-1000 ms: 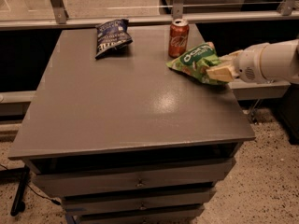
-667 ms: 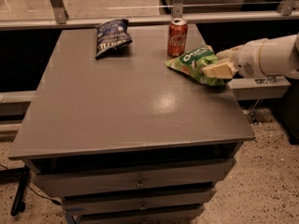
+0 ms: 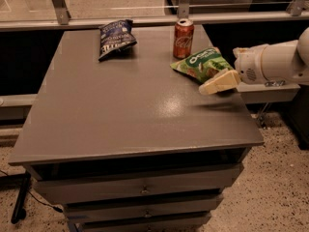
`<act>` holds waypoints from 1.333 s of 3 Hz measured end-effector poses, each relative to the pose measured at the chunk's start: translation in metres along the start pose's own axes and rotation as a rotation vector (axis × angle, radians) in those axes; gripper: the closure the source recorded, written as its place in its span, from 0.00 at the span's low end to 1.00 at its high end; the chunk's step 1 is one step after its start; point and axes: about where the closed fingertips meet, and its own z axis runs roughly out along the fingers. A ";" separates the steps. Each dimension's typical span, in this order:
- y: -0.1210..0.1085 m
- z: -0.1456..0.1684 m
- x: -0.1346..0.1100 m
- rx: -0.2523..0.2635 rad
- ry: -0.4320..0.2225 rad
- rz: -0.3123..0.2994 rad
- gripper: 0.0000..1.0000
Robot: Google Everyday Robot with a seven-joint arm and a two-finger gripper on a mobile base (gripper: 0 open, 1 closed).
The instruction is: Move green rice chip bag near coke can
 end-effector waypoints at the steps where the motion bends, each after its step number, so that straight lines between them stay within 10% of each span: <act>1: -0.002 -0.025 0.000 0.003 -0.012 -0.031 0.00; 3: 0.014 -0.131 -0.015 -0.015 -0.055 -0.180 0.00; 4: 0.019 -0.134 -0.013 -0.027 -0.052 -0.186 0.00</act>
Offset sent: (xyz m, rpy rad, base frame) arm -0.0954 -0.0707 0.0993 -0.0935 -0.1723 0.1711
